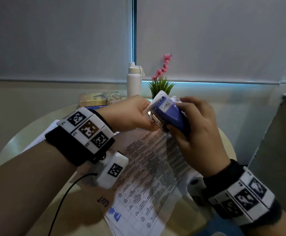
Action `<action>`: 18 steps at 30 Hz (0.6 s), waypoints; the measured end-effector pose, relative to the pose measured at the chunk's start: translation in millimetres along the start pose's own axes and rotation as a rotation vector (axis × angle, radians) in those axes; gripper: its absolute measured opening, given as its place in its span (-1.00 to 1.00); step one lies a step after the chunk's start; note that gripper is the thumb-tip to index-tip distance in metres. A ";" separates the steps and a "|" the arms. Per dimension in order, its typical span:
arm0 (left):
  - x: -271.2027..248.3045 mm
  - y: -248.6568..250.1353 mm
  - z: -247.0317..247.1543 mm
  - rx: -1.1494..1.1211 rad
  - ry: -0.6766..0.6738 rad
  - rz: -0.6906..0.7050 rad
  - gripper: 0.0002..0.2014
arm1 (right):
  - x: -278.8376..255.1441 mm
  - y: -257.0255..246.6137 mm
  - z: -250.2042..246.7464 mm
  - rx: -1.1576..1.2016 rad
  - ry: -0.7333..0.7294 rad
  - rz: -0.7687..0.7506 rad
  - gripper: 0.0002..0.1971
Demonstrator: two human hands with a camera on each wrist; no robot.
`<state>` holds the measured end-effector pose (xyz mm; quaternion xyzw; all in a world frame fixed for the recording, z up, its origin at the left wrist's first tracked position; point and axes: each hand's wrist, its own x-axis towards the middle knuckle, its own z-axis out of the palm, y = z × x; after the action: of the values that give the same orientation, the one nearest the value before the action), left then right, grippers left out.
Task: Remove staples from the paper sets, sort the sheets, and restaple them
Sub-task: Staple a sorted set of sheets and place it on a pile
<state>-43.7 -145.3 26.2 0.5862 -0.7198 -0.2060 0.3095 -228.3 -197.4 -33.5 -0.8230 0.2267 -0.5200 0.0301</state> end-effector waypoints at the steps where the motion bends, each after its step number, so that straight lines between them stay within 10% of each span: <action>1: -0.6 -1.4 -1.0 -0.051 0.006 -0.005 -0.87 | 0.7 -0.1 0.7 0.058 0.003 0.044 -0.64; 18: -7.0 -5.9 2.3 -0.064 0.057 -0.044 -0.84 | 0.1 -6.7 17.4 0.374 -0.027 0.254 -0.77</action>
<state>-40.3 -139.9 19.2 0.5973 -0.6905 -0.2189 0.3441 -210.9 -194.7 -39.4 -0.7748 0.2277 -0.5340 0.2505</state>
